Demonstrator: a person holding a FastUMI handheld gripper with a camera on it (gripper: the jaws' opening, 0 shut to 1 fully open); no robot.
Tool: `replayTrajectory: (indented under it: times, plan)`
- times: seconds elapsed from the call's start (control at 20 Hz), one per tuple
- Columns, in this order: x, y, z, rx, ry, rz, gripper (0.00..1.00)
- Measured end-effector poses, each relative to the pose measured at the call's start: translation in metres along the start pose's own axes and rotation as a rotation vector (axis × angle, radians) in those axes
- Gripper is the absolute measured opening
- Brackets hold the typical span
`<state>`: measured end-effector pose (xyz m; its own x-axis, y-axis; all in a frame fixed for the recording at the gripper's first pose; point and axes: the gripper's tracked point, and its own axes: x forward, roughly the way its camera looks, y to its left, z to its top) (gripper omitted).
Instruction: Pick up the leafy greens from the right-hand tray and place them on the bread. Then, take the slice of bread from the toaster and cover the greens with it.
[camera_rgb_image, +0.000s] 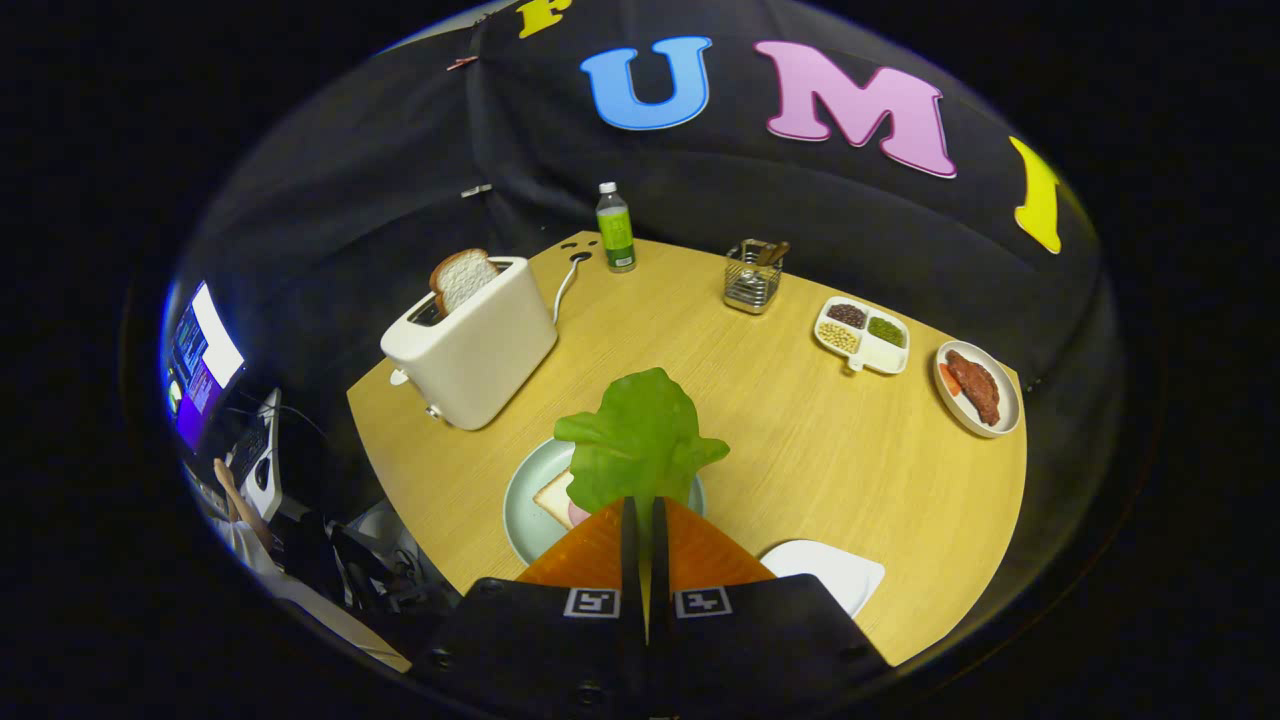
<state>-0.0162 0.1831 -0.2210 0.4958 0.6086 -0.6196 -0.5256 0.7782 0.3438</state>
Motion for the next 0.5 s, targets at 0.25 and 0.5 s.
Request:
replayTrajectory:
  times: [0.25, 0.5]
  plan:
    - [0.037, 0.032, -0.007, -0.032, 0.062, 0.031, 0.06]
    - [0.068, 0.036, -0.022, -0.029, 0.102, 0.009, 0.14]
